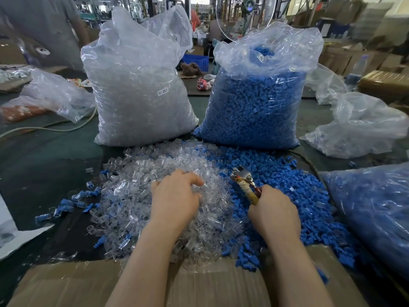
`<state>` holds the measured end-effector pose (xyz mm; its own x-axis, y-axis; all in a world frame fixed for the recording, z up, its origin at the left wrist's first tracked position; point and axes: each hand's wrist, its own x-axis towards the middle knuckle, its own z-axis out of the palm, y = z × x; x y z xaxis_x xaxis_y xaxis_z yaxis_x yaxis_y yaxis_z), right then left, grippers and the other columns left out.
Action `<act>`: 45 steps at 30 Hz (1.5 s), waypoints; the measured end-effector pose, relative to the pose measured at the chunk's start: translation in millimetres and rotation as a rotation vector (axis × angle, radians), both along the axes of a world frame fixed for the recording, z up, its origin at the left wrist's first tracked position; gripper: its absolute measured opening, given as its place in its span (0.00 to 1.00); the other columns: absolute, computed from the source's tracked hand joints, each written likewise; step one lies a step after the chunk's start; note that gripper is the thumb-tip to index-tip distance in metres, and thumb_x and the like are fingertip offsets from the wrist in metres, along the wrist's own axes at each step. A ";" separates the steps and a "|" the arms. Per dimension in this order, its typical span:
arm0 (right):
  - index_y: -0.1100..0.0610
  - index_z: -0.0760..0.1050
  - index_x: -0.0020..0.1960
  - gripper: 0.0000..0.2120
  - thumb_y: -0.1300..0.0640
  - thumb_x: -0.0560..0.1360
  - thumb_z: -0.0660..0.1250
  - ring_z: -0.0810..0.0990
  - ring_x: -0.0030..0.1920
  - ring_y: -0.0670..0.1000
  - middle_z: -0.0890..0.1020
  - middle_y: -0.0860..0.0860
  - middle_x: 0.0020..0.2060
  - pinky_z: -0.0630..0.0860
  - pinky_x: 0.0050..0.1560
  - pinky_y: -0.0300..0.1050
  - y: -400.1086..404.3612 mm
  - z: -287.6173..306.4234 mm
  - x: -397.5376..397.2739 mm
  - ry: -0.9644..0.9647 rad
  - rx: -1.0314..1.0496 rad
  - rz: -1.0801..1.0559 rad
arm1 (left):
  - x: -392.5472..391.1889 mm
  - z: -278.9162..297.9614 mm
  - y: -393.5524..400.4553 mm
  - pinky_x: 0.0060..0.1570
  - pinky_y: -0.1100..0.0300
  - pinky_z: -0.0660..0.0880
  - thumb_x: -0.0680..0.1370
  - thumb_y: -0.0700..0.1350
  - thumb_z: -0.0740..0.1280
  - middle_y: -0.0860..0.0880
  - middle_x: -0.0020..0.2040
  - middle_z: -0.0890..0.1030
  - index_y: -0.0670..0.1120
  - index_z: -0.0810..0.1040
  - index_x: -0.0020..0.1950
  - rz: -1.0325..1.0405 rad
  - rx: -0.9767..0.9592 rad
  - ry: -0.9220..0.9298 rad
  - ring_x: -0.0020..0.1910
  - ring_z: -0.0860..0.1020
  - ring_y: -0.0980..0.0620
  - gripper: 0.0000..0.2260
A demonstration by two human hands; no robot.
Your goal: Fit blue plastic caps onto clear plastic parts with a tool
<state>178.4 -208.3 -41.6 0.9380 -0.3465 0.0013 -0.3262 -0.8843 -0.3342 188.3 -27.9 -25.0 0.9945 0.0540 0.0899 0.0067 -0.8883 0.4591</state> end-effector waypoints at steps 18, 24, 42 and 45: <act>0.48 0.77 0.46 0.02 0.52 0.76 0.70 0.77 0.35 0.47 0.80 0.44 0.37 0.68 0.32 0.41 2.2 -1.2 7.5 -0.293 0.589 0.044 | 4.9 -3.9 3.7 0.65 0.50 0.57 0.75 0.58 0.70 0.58 0.58 0.76 0.59 0.79 0.57 -0.081 0.152 -0.030 0.62 0.71 0.54 0.12; 0.48 0.78 0.47 0.04 0.56 0.77 0.69 0.69 0.23 0.41 0.76 0.45 0.30 0.64 0.25 0.35 4.1 -1.9 6.3 -0.369 0.761 0.129 | 3.4 -3.8 2.8 0.55 0.58 0.55 0.75 0.55 0.73 0.59 0.43 0.80 0.56 0.74 0.48 -0.051 -0.043 -0.073 0.47 0.77 0.58 0.09; 0.50 0.77 0.46 0.08 0.63 0.75 0.71 0.79 0.38 0.40 0.82 0.40 0.38 0.76 0.41 0.31 20.1 12.7 -4.6 -0.529 1.040 0.356 | -0.8 12.9 -21.0 0.41 0.61 0.80 0.77 0.34 0.69 0.48 0.37 0.84 0.45 0.80 0.56 -0.039 -1.307 0.040 0.41 0.85 0.52 0.11; 0.50 0.76 0.46 0.09 0.62 0.75 0.72 0.79 0.38 0.38 0.81 0.37 0.38 0.75 0.41 0.30 21.7 12.0 -4.3 -0.566 1.016 0.361 | -1.6 12.6 -25.0 0.40 0.61 0.81 0.76 0.34 0.70 0.42 0.42 0.84 0.42 0.76 0.54 0.030 -1.351 0.030 0.40 0.85 0.50 0.09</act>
